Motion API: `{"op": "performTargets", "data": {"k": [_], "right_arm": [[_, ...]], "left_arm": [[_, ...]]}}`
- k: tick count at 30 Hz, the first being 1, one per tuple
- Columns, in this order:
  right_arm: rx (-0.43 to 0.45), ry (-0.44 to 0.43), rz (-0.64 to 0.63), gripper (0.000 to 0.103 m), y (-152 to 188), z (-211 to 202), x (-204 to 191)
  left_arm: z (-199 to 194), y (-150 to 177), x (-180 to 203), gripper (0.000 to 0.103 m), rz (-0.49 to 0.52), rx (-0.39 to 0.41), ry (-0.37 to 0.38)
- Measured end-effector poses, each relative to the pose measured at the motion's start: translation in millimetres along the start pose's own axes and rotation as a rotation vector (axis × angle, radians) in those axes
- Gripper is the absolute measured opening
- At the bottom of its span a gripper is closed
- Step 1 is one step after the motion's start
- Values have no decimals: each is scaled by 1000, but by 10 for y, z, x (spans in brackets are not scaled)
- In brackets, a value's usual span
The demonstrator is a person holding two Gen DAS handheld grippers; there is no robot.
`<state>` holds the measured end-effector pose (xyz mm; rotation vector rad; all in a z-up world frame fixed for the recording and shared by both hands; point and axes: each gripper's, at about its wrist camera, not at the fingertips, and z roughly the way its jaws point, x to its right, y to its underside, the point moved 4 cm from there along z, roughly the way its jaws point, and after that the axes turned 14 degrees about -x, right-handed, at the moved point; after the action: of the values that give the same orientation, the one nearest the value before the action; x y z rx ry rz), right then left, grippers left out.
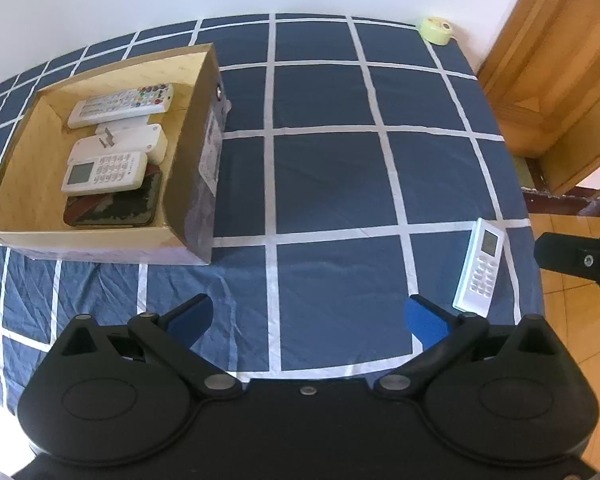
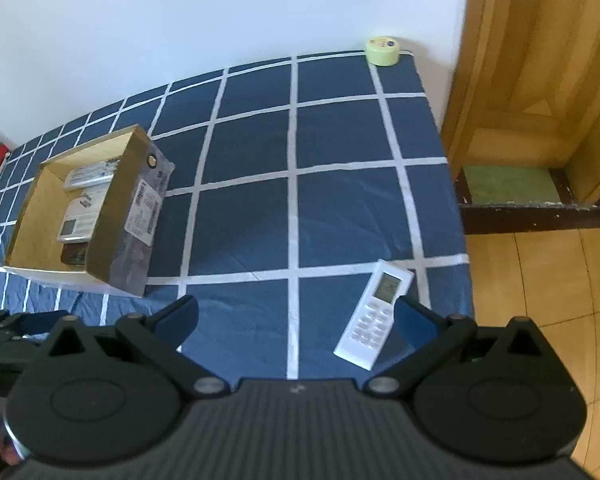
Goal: Organize objects
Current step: 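Move the right gripper toward the white remote with a display screen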
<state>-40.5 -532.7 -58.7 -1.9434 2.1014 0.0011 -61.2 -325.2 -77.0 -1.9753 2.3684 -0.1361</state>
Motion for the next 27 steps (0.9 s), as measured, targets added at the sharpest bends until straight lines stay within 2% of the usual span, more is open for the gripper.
{"op": "performTargets", "data": {"k": [6, 11, 18, 24, 27], "right_arm": [[-16, 9, -22, 103, 11, 36, 239], [-40, 2, -81, 103, -152, 108, 483], [-137, -26, -246, 103, -416, 367, 690], [-242, -44, -432, 103, -515, 655, 733], [-279, -46, -521, 103, -560, 772, 747]], "left_arm": [[68, 47, 191, 103, -13, -5, -1], [171, 37, 392, 103, -72, -18, -1], [404, 96, 596, 103, -261, -65, 8], [669, 243, 694, 103, -452, -118, 36], [772, 299, 750, 103, -515, -138, 45]]}}
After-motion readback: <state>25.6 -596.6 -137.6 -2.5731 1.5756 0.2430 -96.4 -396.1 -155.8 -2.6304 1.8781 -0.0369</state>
